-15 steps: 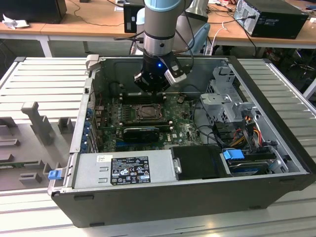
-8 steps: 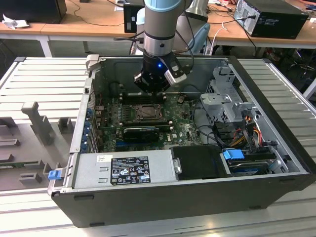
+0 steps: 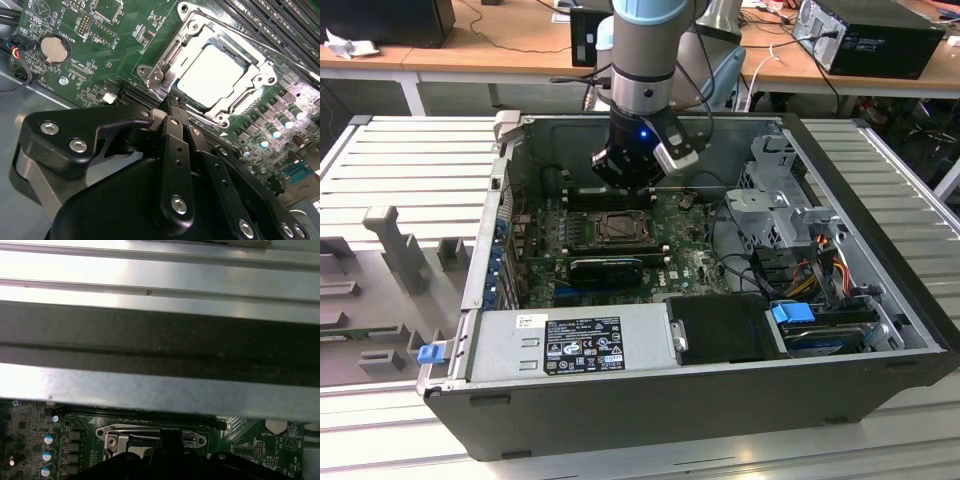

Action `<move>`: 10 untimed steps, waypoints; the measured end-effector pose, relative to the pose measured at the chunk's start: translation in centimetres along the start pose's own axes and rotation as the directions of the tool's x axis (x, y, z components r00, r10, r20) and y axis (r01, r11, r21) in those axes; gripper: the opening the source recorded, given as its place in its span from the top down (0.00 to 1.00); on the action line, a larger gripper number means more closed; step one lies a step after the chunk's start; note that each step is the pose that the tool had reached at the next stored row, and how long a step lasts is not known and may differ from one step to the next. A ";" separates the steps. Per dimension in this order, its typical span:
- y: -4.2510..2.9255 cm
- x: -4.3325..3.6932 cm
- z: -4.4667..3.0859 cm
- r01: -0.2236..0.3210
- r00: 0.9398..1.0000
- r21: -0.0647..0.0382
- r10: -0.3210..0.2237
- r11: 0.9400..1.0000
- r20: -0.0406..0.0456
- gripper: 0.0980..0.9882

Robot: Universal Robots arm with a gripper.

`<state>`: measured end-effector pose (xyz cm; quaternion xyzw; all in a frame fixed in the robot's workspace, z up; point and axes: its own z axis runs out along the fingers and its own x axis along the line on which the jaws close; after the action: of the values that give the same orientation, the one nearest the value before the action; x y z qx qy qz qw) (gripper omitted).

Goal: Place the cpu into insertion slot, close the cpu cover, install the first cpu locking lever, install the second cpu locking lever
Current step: 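Install the second cpu locking lever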

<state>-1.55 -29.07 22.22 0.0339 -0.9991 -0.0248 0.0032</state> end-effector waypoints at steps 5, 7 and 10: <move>-0.06 0.01 -0.09 0.000 1.000 0.000 0.000 1.000 0.000 0.99; -0.05 0.01 -0.20 0.000 1.000 0.000 0.000 1.000 0.000 0.99; -0.03 0.01 -0.63 0.000 1.000 0.000 0.000 1.000 0.000 0.99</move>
<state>-1.55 -29.13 22.85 0.0339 -0.9991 -0.0247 0.0032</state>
